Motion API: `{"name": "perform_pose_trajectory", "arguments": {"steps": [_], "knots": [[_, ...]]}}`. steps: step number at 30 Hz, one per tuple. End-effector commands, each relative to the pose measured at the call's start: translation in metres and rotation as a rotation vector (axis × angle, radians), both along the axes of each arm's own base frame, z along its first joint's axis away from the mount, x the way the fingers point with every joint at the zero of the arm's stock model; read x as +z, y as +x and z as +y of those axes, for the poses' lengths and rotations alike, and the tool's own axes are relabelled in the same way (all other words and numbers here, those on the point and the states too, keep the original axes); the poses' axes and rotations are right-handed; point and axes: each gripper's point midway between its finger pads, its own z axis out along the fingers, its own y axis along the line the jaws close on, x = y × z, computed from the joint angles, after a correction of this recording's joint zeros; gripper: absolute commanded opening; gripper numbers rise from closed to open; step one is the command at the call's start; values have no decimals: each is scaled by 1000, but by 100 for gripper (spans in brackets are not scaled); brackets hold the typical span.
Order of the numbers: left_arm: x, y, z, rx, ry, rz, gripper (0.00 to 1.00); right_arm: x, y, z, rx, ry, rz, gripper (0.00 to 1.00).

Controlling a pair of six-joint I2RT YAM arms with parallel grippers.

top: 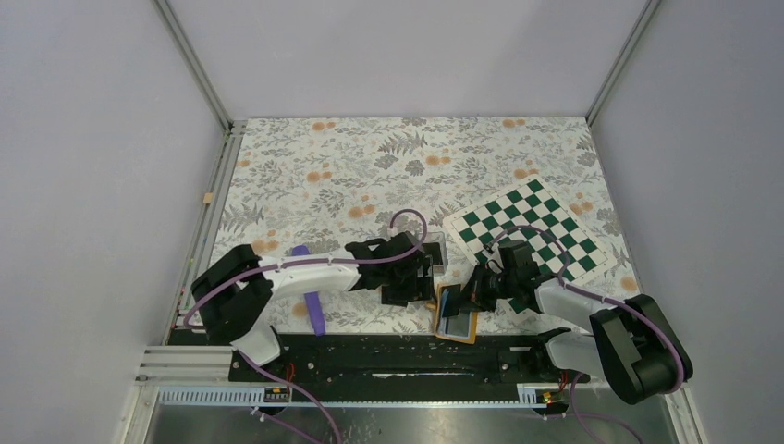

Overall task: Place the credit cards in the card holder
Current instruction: Insert the credit card into the card slot.

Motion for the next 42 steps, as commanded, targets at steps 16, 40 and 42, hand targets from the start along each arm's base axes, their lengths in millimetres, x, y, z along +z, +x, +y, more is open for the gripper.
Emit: {"name": "perform_pose_trajectory", "arguments": {"steps": [16,40,42], "knots": [[4,-1,-2,-13,40,-38,70,-7,-7,-9,20,-86,19,0],[-47,-16,21,-45,238,54,0,9,3,-4,-18,-36,-63,0],[-47,-17,21,-47,236,57,0,5,0,-4,-15,-36,-36,0]]}}
